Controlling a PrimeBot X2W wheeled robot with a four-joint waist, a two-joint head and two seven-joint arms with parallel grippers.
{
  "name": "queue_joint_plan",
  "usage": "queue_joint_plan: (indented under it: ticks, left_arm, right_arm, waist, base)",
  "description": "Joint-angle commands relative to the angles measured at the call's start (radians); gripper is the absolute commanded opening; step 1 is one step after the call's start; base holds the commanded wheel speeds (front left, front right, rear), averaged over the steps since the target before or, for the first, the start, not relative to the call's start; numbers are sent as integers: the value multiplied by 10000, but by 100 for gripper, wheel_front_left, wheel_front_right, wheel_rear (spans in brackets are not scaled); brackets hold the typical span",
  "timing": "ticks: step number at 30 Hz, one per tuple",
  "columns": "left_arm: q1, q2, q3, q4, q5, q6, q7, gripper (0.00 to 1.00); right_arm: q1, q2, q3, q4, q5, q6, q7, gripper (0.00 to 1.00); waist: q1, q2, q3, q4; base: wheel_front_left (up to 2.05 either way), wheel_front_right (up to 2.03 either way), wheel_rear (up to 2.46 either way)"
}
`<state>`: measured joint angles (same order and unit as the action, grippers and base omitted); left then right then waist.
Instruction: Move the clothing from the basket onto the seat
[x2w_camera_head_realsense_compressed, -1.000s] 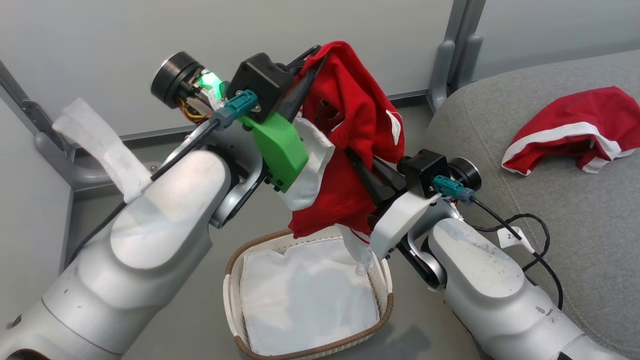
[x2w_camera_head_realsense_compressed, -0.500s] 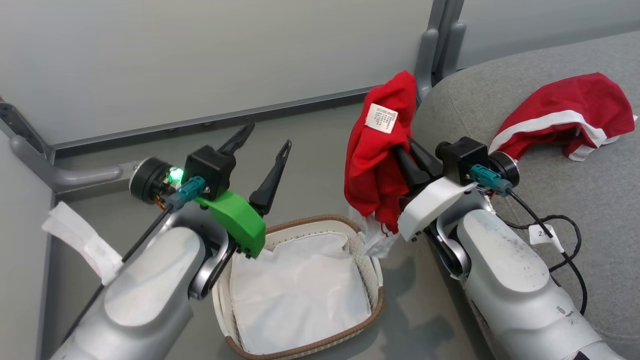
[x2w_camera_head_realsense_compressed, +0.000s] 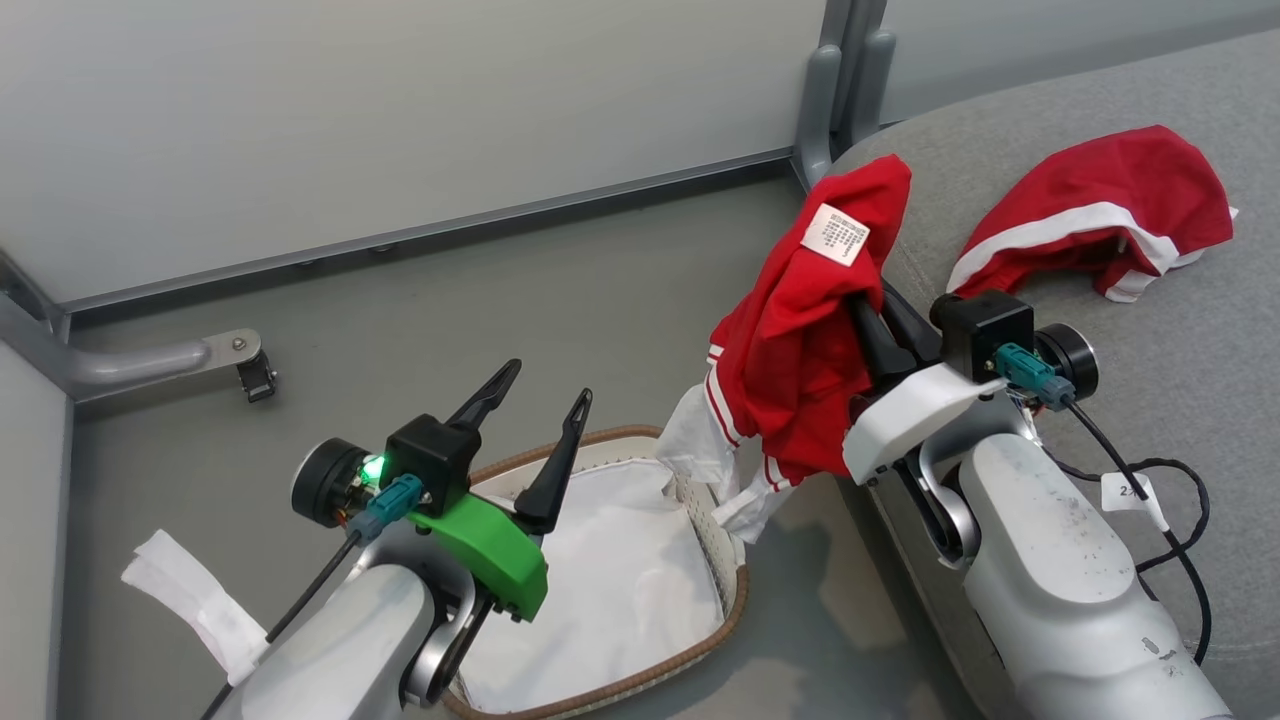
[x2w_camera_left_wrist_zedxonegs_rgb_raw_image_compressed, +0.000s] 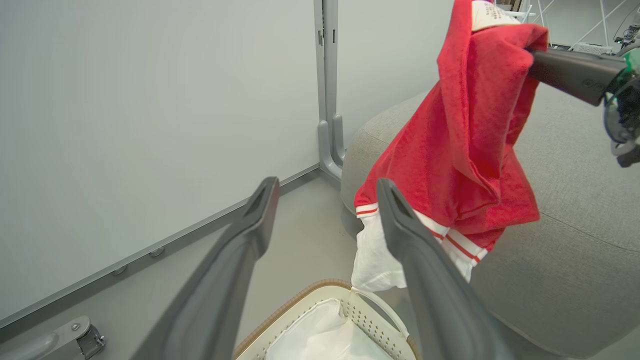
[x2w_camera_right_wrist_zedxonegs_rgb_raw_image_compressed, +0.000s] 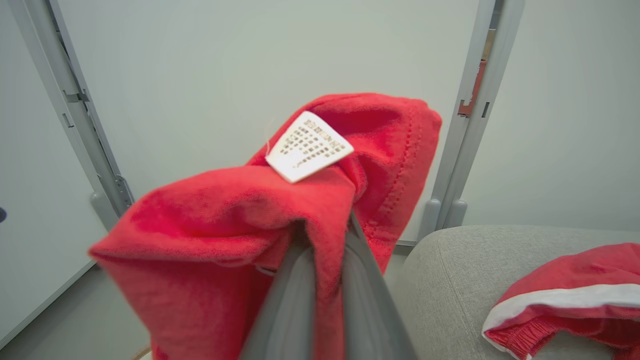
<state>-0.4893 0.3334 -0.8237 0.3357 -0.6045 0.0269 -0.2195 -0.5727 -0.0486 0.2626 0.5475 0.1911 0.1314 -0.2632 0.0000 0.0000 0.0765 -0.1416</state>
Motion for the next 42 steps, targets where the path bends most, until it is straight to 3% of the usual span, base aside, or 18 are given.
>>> queue_joint_plan:
  ticks: [1,7,20,26,34,42]
  left_arm:
    - [143,-34,-5,-3,60,52,-90,100]
    - [109,-89,-71,37,199,98,-176,100]
    - [-83,-198,-276,182,303,127,-222,100]
    - [-249,-184,-373,322,359,67,-181,100]
    - [-464,-230,-552,420,464,5,-119,100]
    - [-766,-442,-677,448,610,-20,-169,100]
  right_arm:
    - [130,-34,-59,-81,-89,-14,-24,0]
    - [120,-34,-71,-240,-134,-14,-24,0]
    - [160,-32,-397,-802,-197,-14,-24,0]
    - [256,-28,-589,-938,-154,-14,-24,0]
    - [215,-26,-854,-1042,-138,-14,-24,0]
    - [-566,-32,-1422,-772,-860,-14,-24,0]
  waist:
    - [0,0,76,-135]
    - [0,0,278,-729]
    - [0,0,1245,-2836]
    - [0,0,1664,-3505]
    - [0,0,2091,-3680]
    - [0,0,2444,-3066]
  base:
    - [0,0,0]
    - [0,0,0]
    - [0,0,0]
    - [0,0,0]
    - [0,0,0]
    - [0,0,0]
